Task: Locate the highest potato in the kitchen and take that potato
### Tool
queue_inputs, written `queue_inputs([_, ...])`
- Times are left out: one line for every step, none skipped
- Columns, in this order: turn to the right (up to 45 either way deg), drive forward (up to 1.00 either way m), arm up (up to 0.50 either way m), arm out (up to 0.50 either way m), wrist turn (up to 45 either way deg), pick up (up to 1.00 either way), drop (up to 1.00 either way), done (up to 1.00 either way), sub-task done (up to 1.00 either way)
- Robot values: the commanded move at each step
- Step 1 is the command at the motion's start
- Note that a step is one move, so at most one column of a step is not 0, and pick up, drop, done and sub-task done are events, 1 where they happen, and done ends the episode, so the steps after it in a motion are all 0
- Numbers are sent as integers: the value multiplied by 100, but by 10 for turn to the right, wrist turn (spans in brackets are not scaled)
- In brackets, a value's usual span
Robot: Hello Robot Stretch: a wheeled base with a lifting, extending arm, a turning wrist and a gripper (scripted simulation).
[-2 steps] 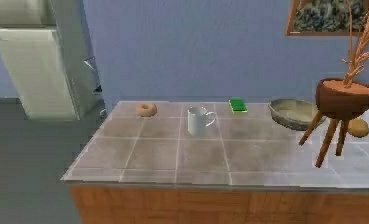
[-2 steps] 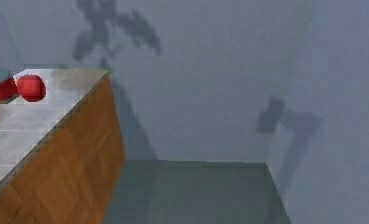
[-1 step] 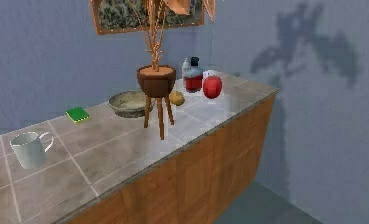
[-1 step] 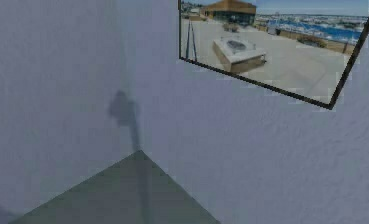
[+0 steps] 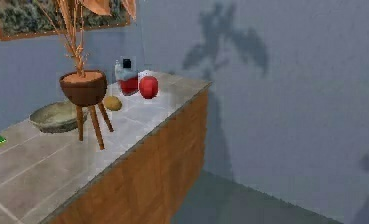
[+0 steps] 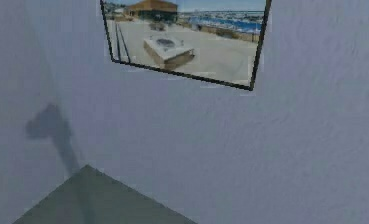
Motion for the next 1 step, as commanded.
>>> queue_inputs([0, 45, 0, 0, 0, 0, 0, 0, 0])
